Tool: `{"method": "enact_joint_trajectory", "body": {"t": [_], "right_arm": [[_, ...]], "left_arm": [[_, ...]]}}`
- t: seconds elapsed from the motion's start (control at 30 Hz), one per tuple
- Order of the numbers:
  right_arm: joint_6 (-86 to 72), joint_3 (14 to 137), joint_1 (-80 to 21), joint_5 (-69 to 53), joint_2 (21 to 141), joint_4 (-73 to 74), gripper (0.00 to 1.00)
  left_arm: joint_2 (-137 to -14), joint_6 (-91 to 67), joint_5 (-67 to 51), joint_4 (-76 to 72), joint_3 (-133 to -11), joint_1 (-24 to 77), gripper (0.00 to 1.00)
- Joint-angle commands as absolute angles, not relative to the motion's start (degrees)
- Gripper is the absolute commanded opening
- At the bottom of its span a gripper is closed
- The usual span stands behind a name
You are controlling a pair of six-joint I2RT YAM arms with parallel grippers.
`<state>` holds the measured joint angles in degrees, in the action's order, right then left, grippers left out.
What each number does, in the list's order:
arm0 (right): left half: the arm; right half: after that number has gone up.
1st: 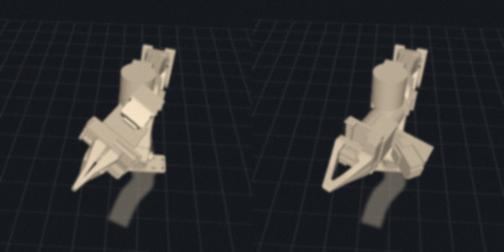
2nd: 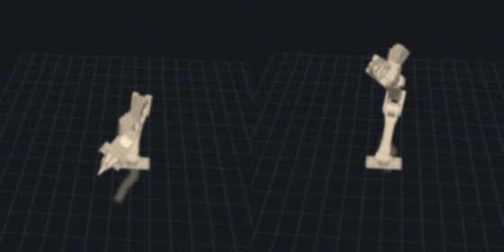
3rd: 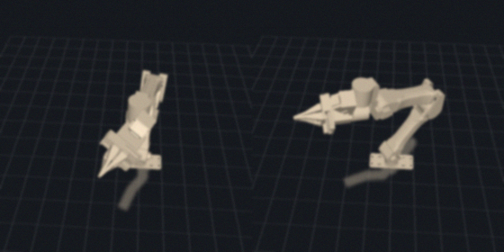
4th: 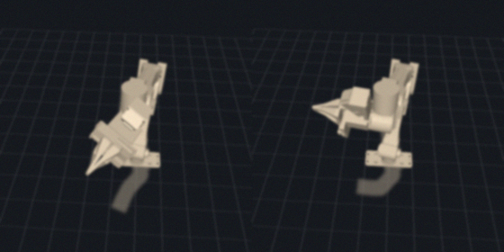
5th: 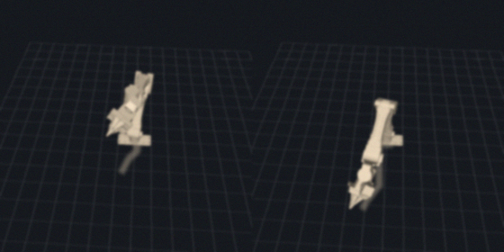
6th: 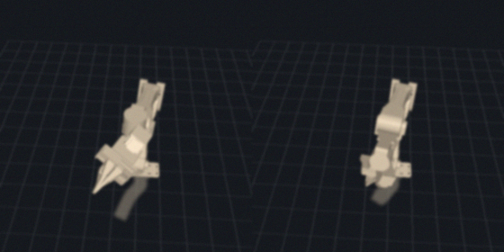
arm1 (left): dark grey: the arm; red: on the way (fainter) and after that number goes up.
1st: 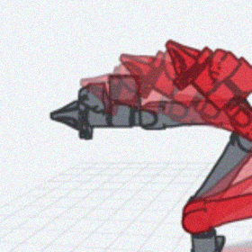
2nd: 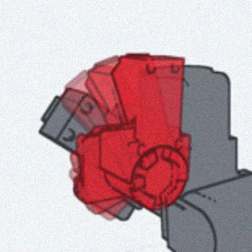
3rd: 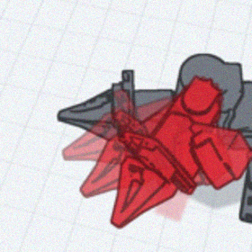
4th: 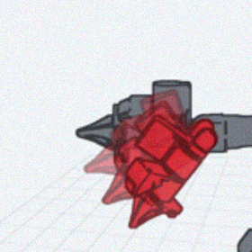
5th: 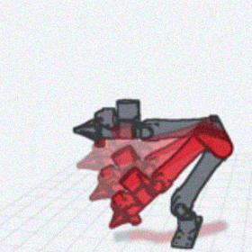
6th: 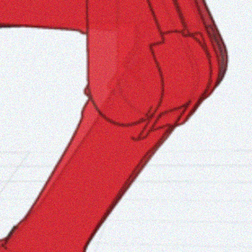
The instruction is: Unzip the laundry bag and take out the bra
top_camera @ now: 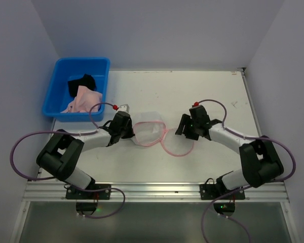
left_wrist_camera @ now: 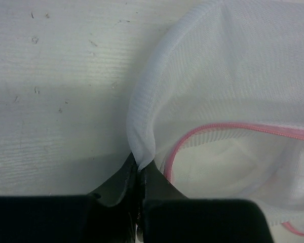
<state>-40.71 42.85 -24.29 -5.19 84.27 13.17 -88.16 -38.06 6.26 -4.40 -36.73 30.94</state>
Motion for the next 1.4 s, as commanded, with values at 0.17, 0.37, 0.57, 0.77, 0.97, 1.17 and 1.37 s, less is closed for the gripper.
{"method": "enact_joint_trajectory", "body": {"t": [0.17,0.37,0.57,0.77,0.97,1.17,1.37], "right_arm": [[-45.3,37.7,-23.6,10.4,72.7,25.4,0.63],[-44.4,37.0,-23.5,5.3,76.9,23.5,0.61],[-44.4,37.1,-23.5,1.1,77.5,21.6,0.53],[-44.1,37.4,-23.5,-5.3,81.3,18.7,0.38],[-43.9,39.1,-23.6,1.4,76.0,25.2,0.0],[-38.9,47.6,-23.6,5.8,64.8,35.0,0.0],[-35.0,54.7,-24.0,0.1,60.9,37.8,0.0]], "left_arm": [[-84.7,-40.2,9.0,2.8,-35.3,31.1,0.0],[-82.8,-40.5,7.9,3.0,-33.6,31.2,0.0],[-81.5,-40.9,7.3,3.2,-32.5,31.2,0.0],[-81.5,-40.9,5.9,3.2,-32.9,31.1,0.0],[-81.7,-40.5,4.0,2.6,-33.0,31.3,0.0],[-85.3,-42.6,0.9,1.1,-37.5,35.8,0.0],[-89.8,-47.2,-1.2,-4.1,-41.9,41.8,0.0]]}}
